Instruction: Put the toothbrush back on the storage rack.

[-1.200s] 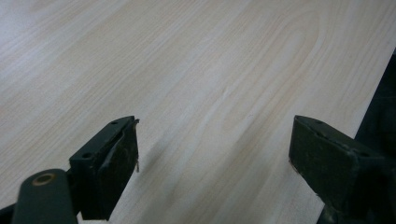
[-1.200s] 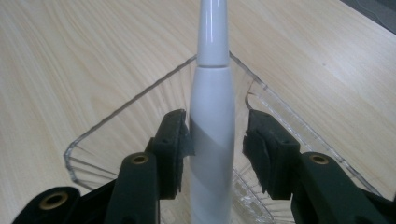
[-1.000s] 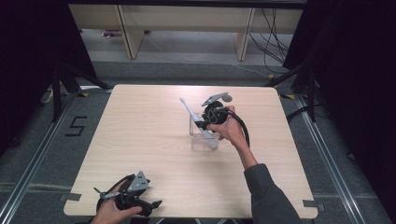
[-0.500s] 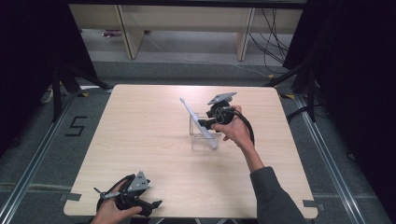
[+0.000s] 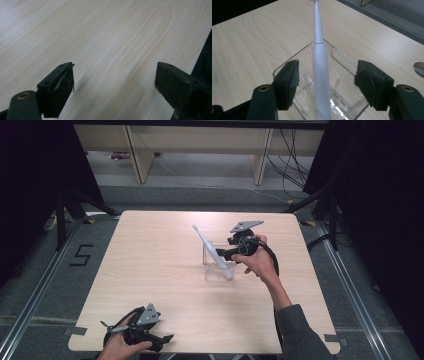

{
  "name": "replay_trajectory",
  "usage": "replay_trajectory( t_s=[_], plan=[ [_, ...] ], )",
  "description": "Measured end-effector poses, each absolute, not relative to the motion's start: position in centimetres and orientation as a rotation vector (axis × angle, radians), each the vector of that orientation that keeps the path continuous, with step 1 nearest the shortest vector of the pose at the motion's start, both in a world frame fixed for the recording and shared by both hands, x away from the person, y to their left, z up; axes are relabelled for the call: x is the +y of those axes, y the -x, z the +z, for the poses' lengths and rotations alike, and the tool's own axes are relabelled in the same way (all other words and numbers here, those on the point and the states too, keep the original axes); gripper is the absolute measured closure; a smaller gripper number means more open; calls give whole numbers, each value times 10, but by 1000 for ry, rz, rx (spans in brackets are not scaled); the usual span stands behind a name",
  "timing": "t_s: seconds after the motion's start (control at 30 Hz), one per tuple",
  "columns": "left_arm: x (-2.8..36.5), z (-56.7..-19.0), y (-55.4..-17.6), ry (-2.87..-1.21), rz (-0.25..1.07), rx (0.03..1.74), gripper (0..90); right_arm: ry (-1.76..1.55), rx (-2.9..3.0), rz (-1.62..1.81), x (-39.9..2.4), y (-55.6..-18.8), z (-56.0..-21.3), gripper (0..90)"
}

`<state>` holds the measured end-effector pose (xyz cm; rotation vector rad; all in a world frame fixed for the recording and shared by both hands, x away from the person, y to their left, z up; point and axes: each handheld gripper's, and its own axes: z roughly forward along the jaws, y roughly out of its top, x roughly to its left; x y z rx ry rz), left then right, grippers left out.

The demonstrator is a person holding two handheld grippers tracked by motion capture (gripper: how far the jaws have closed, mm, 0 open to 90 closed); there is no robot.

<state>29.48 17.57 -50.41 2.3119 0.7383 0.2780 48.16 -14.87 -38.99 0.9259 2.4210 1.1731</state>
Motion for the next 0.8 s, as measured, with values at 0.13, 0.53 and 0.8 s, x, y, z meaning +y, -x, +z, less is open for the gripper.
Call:
replay_trajectory(
  t_s=[0.13, 0.53, 0.8],
  plan=[
    [176, -504, -295, -2308, 270, 739, 151, -949, 2405, 1194, -152, -475, -387, 323],
    [176, -505, -296, -2308, 277, 749, 151, -962, 2365, 1243, -164, -462, -381, 305],
    [177, -506, -296, -2300, 267, 762, 152, -933, 2360, 1226, -172, -458, -382, 302]
  ],
)
